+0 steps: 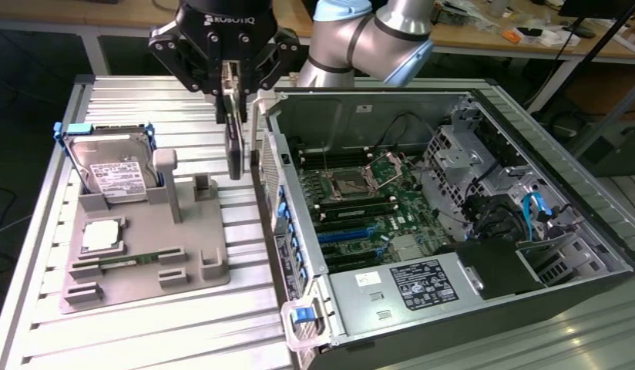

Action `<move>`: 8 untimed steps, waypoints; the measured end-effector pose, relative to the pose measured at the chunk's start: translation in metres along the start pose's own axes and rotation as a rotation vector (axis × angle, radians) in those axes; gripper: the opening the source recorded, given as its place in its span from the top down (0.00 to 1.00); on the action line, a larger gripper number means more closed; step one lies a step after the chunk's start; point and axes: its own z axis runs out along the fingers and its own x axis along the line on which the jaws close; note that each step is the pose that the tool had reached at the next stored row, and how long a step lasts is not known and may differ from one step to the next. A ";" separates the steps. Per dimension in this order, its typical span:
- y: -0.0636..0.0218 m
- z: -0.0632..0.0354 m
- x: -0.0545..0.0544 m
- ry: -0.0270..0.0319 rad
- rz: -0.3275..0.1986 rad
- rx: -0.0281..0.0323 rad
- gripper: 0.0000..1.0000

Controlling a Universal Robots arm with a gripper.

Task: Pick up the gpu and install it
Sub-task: 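Pick up the gpu and move the gpu toward the slot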

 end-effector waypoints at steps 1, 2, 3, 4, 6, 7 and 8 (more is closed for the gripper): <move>0.0000 0.0001 -0.003 0.0012 0.000 0.0000 0.73; 0.0000 0.0001 -0.006 0.0028 0.000 0.0000 0.73; -0.0001 0.0002 -0.008 0.0041 0.000 0.0000 0.73; -0.0001 0.0002 -0.011 0.0055 0.000 0.0000 0.73; -0.0002 0.0003 -0.016 0.0082 0.000 -0.0001 0.73; -0.0002 0.0004 -0.019 0.0095 0.001 -0.0001 0.73; -0.0002 0.0004 -0.022 0.0111 0.001 -0.0001 0.73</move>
